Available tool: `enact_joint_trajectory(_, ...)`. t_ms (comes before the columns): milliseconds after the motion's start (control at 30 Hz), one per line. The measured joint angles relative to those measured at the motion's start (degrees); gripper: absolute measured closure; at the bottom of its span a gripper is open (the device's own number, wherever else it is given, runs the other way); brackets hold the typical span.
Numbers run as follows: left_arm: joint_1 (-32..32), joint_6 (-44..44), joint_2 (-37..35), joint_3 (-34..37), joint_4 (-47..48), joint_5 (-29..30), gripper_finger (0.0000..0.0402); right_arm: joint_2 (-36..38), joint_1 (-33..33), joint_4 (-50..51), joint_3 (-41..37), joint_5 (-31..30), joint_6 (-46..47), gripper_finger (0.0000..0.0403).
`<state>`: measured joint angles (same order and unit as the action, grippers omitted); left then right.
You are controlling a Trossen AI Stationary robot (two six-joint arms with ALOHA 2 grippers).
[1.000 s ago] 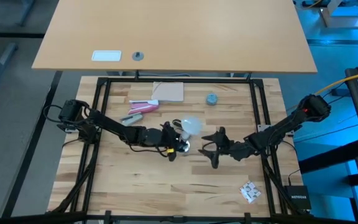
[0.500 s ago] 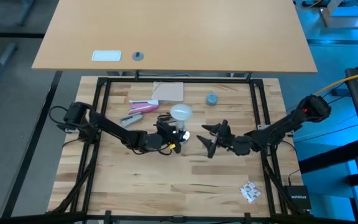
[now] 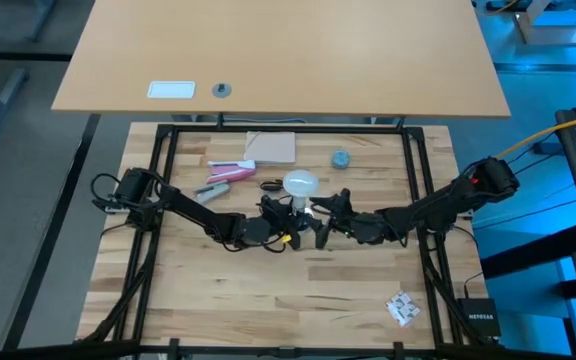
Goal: Screw lightbulb
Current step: Remove the white lightbulb from the desk lamp
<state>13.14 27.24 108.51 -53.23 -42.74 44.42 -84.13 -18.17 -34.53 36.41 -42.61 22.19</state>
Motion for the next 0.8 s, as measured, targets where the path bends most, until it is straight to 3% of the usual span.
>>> enact_joint_trajectory(600, 0.42, 0.84, 0.02, 0.0, 0.15, -0.02, 0.0226, -0.23, 1.73, 0.1, 3.07, 2.12, -4.65, 0.0123)
enact_joint_trajectory(800, 1.62, -6.86, 0.02, 0.0, 0.2, -0.01, 0.0226, -0.23, 1.73, 0.09, 3.05, 6.14, -4.62, 0.0123)
